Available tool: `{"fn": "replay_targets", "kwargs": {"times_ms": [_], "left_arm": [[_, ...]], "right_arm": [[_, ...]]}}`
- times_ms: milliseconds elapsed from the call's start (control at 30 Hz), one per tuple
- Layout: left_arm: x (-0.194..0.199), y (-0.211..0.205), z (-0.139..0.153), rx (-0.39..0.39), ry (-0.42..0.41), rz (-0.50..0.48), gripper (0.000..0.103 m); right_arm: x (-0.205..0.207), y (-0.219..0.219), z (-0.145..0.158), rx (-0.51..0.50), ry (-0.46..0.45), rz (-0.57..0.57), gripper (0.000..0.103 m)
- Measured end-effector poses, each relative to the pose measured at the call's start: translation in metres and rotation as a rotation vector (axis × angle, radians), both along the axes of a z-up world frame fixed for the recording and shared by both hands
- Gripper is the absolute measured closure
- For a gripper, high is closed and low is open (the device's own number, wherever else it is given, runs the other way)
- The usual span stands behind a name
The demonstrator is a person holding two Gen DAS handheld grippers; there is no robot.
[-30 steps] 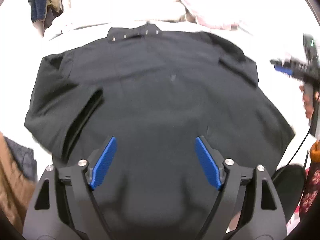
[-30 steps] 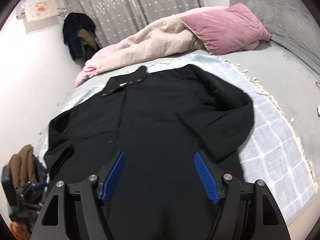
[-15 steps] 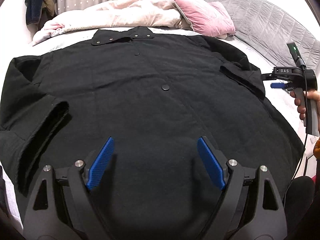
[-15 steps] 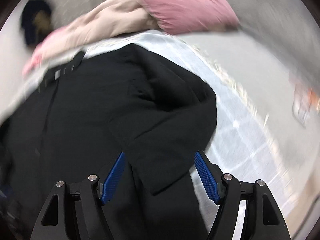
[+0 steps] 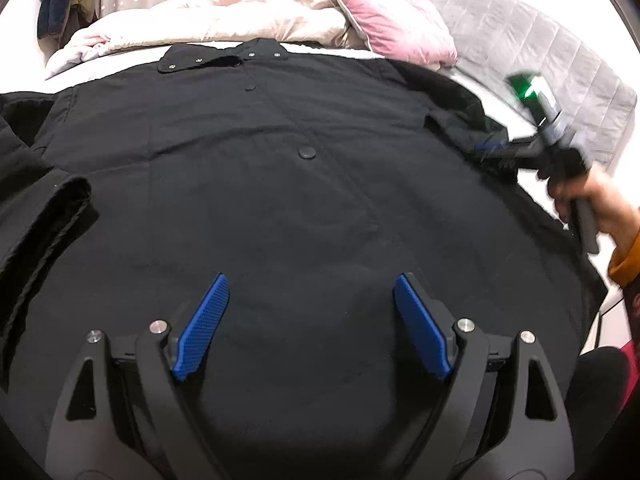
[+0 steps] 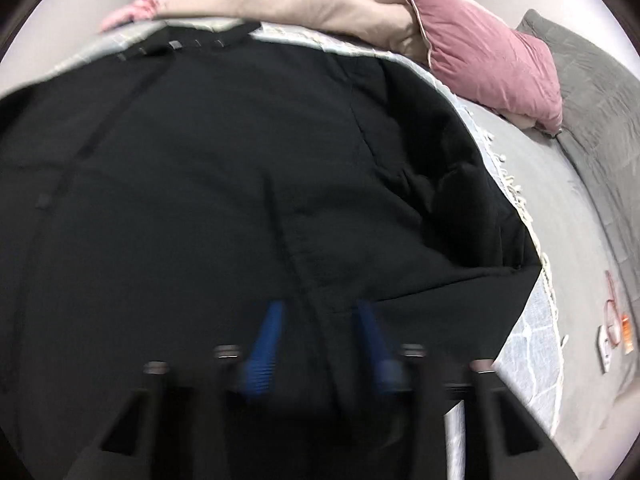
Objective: Fold large clothes
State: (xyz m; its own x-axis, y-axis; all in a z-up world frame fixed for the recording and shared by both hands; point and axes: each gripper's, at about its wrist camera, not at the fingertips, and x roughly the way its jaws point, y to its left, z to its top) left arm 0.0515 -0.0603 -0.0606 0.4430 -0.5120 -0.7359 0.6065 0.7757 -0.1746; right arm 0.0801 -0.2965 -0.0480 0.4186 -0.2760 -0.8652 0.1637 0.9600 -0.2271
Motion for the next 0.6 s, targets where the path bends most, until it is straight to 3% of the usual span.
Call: {"fn": "replay_targets", "kwargs": {"times_ms": [67, 133, 367, 500, 600], "left_arm": [[0.000, 0.000, 0.000, -0.002, 0.000, -0.001, 0.018], [0.000, 0.000, 0.002, -0.010, 0.000, 0.000, 0.018], [-0.004, -0.001, 0.000, -0.009, -0.008, -0.006, 0.017], [-0.003, -0.002, -0.001, -0.004, -0.002, -0.007, 0.017], [-0.002, -0.003, -0.003, 0.001, 0.007, -0.006, 0.017]], "right_arm": [[-0.009, -0.010, 0.023, 0.022, -0.056, -0.001, 0.094], [-0.021, -0.029, 0.053, 0.013, -0.131, -0.020, 0.097], [-0.050, -0.158, 0.164, -0.128, -0.336, -0.311, 0.097], [-0.054, -0.236, 0.190, -0.147, -0.369, -0.482, 0.097], [-0.049, -0.279, 0.181, -0.182, -0.347, -0.557, 0.097]]}}
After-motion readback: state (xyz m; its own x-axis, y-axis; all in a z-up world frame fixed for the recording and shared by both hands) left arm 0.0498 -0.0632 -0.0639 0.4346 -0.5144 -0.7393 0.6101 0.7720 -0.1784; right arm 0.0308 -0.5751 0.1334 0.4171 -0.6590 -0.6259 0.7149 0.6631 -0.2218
